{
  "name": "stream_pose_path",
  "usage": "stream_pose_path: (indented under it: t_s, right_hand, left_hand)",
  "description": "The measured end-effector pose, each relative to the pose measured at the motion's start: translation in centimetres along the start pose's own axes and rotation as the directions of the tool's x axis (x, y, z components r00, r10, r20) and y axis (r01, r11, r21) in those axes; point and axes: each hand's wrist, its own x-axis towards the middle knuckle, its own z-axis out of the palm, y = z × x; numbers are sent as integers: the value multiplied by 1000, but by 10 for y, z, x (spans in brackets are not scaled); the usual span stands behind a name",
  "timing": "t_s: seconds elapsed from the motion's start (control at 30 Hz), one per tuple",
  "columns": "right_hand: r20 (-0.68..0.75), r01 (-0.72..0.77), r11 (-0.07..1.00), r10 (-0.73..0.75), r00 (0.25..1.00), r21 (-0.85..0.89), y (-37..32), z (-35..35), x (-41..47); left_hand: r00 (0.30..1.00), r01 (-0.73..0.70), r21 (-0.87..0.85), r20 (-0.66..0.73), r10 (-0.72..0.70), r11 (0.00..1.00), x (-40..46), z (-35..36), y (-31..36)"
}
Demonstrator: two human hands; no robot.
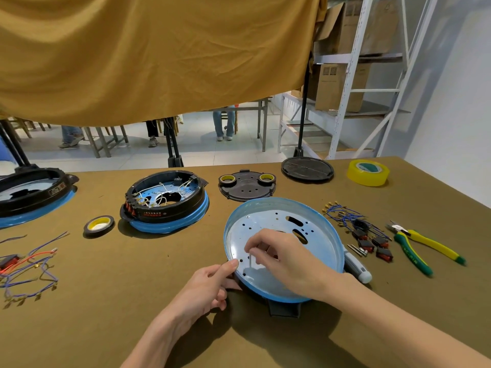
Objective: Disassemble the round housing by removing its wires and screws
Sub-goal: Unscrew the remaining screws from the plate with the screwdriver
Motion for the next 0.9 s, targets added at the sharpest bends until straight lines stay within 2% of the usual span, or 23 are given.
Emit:
stream_pose_path:
  t_s: [0.07, 0.13, 0.2, 0.3, 0.4, 0.47, 0.5, 0.6, 0.7, 0.8, 0.9]
  right_hand:
    - [-122, -72, 964, 106, 987, 255, 2, -2, 2]
    - [-159, -141, 869, 242, 957, 474, 1, -4, 5]
    - [-170, -209, 821, 345, 923, 532, -1, -7, 7]
    - [-194, -289, 901, 362, 912, 323, -7, -7, -2]
    - [-184, -287, 954, 267, 946, -89, -16, 5, -19]
    - [-217, -204, 897, 126, 968, -392, -19, 14, -28]
    - [-238, -170, 861, 59, 969, -479, -22, 17, -30]
    - [-312, -108, 895, -37, 949, -433, -26, 14, -29]
    - [-330, -62, 938, -58, 942, -342, -24, 4, -21]
    - [-266, -46, 951, -39, 963, -307, -20, -9, -15]
    - [-121, 11, 946, -53, 991, -323, -16, -20, -17]
  left_hand:
    - [999, -9, 6, -41, 10, 1000, 4, 2, -2]
    - [997, -11, -1, -75, 11, 1000, 8, 4, -4]
    - [998, -1, -17, -68, 0, 1000, 10, 5, -4]
    - [998, 30, -67, -52, -33, 997, 12, 5, -3]
    - [996, 50, -108, -64, -57, 993, 12, 5, -1]
    - [996, 53, -115, -63, -60, 992, 12, 6, 0]
    - [996, 53, -114, -59, -60, 992, 12, 6, 1]
    - [998, 44, -144, -42, -51, 989, 11, 8, 1]
    - [1000, 16, -231, -2, -17, 973, 5, 7, 3]
    - [999, 5, -371, 42, 12, 929, 0, 4, 5]
    - [996, -9, -414, 73, 43, 910, -4, 7, 5]
